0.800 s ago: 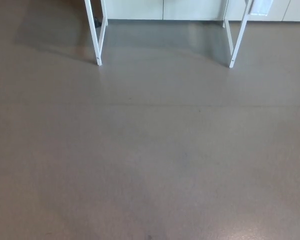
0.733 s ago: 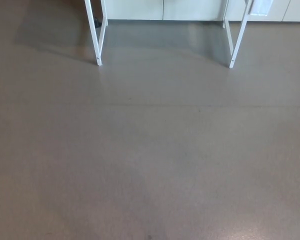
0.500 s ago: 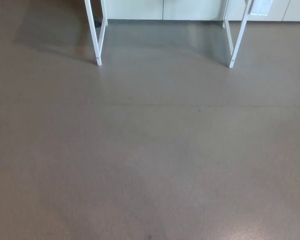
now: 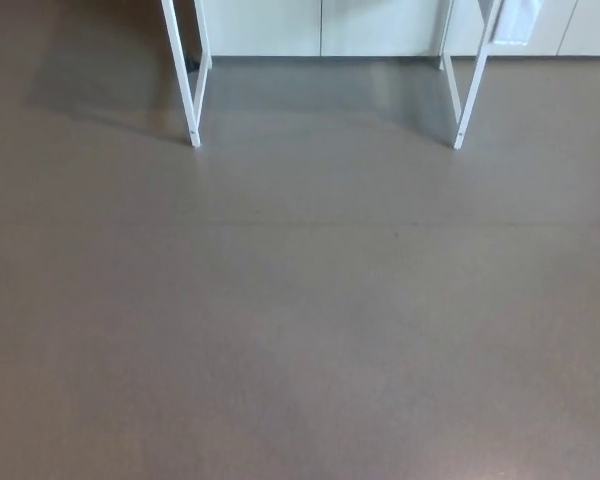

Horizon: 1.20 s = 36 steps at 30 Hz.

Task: The robot walk towards a table in front and uses its left hand to pickup a tennis ball on the left side and put it in a container on the right hand side

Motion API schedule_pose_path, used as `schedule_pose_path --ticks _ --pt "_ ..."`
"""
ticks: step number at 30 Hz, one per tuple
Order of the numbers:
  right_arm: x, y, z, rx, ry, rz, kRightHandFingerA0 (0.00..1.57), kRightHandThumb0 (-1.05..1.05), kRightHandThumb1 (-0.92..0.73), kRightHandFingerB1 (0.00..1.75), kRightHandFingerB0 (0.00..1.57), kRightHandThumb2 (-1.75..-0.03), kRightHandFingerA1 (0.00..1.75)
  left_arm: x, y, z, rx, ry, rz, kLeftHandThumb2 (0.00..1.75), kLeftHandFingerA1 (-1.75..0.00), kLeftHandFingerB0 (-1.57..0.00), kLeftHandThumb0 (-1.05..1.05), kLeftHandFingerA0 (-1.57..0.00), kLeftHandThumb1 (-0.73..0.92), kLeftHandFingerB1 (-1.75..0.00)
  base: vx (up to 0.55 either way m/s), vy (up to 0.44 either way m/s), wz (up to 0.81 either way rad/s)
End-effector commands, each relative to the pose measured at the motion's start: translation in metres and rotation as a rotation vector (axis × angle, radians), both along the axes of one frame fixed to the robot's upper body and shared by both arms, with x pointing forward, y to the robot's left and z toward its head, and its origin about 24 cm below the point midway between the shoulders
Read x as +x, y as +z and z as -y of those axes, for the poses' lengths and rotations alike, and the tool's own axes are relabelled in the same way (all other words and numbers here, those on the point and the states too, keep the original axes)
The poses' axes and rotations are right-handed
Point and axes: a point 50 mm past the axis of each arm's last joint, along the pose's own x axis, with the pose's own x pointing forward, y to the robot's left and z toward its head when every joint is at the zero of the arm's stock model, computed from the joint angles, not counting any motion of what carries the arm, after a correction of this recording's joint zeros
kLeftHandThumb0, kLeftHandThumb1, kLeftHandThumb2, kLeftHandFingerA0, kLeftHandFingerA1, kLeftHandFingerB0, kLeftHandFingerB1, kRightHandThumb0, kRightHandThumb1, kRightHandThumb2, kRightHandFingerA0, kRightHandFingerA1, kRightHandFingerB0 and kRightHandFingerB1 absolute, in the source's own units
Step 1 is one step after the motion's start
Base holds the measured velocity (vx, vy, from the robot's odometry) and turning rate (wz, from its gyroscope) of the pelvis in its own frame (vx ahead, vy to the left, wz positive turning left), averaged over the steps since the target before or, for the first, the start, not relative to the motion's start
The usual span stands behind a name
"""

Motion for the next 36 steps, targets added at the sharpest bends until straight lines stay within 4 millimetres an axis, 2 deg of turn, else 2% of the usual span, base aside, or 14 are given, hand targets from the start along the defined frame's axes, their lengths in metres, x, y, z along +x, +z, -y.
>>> schedule_pose_path --ticks 1,3,4,5,6,8,9,12,14,15,17,20,34,36 --pt "0.000 0.000 0.002 0.003 0.007 0.020 0.37 -0.47 -0.54 0.34 0.28 -0.55 0.43 0.002 0.006 -0.008 0.017 -0.005 0.038 0.88 -0.66 -0.15 -0.08 -0.36 0.40 -0.51 0.16 0.332 -0.36" --pt "0.000 0.000 0.002 -0.009 0.013 0.016 0.40 -0.47 -0.54 0.34 0.28 -0.55 0.44 0.001 0.006 -0.008 0.012 -0.003 0.040 0.88 -0.63 -0.14 -0.08 -0.31 0.40 -0.51 0.25 0.632 -0.28" --pt "0.000 0.000 0.002 -0.014 0.018 0.013 0.39 -0.48 -0.54 0.34 0.28 -0.56 0.44 0.000 0.006 -0.008 0.012 -0.004 0.046 0.56 -0.59 -0.24 -0.10 -0.34 0.58 -0.36 0.24 0.599 0.06" --pt "0.001 -0.001 0.001 -0.015 0.021 0.010 0.38 -0.46 -0.54 0.34 0.28 -0.55 0.43 0.000 0.006 -0.008 0.015 -0.004 0.049 0.88 -0.63 -0.14 -0.07 -0.31 0.40 -0.51 0.21 0.209 0.03" --pt "0.001 -0.001 0.001 -0.014 0.023 0.008 0.38 -0.46 -0.54 0.34 0.28 -0.55 0.43 0.000 0.007 -0.008 0.018 -0.002 0.049 0.88 -0.63 -0.14 -0.07 -0.31 0.40 -0.51 0.19 0.159 0.04" --pt "0.003 -0.001 0.001 -0.015 0.027 0.008 0.39 -0.45 -0.55 0.34 0.28 -0.55 0.44 0.001 0.007 -0.008 0.019 0.000 0.047 0.88 -0.64 -0.14 -0.07 -0.32 0.40 -0.51 0.18 0.110 0.01" --pt "0.003 -0.001 0.000 -0.015 0.028 0.010 0.41 -0.45 -0.54 0.34 0.28 -0.55 0.45 0.001 0.007 -0.008 0.021 0.000 0.047 0.56 -0.59 -0.26 -0.11 -0.36 0.55 -0.36 0.20 0.060 0.06" --pt "0.004 -0.001 -0.001 -0.018 0.033 0.011 0.42 -0.43 -0.56 0.34 0.28 -0.56 0.45 -0.001 0.006 -0.009 0.021 -0.001 0.046 0.56 -0.57 -0.25 -0.09 -0.33 0.56 -0.36 0.20 -0.026 0.10" --pt "0.003 -0.001 -0.002 -0.017 0.038 0.012 0.43 -0.44 -0.56 0.35 0.29 -0.56 0.46 -0.002 0.006 -0.009 0.019 -0.001 0.042 0.87 -0.61 -0.15 -0.07 -0.27 0.38 -0.51 0.22 -0.095 0.13" --pt "0.004 -0.001 -0.001 -0.026 0.043 0.004 0.41 -0.44 -0.57 0.34 0.28 -0.56 0.45 -0.002 0.006 -0.009 0.018 -0.011 0.044 0.56 -0.59 -0.25 -0.12 -0.30 0.54 -0.36 0.16 -0.150 0.03" --pt "0.004 -0.002 -0.002 -0.028 0.042 -0.002 0.41 -0.43 -0.56 0.34 0.29 -0.56 0.45 -0.004 0.006 -0.009 0.016 -0.013 0.044 0.86 -0.60 -0.15 -0.07 -0.24 0.37 -0.51 0.24 -0.211 0.25" --pt "0.003 -0.002 -0.001 -0.030 0.050 -0.010 0.36 -0.50 -0.48 0.42 0.23 -0.73 0.51 -0.005 0.006 -0.009 0.013 -0.014 0.043 0.86 -0.61 -0.16 -0.07 -0.26 0.37 -0.52 0.41 -0.211 0.16" --pt "0.002 -0.003 -0.001 -0.040 0.064 -0.025 0.42 -0.42 -0.56 0.35 0.28 -0.56 0.46 -0.014 0.003 -0.009 0.023 0.008 0.022 0.85 -0.60 -0.18 -0.07 -0.26 0.36 -0.52 0.27 0.032 -0.09" --pt "0.002 -0.002 -0.002 -0.054 0.069 -0.026 0.46 -0.45 -0.56 0.35 0.29 -0.56 0.48 -0.014 0.003 -0.009 0.030 0.006 0.015 0.55 -0.53 -0.29 -0.11 -0.32 0.53 -0.36 0.46 0.200 -0.50"
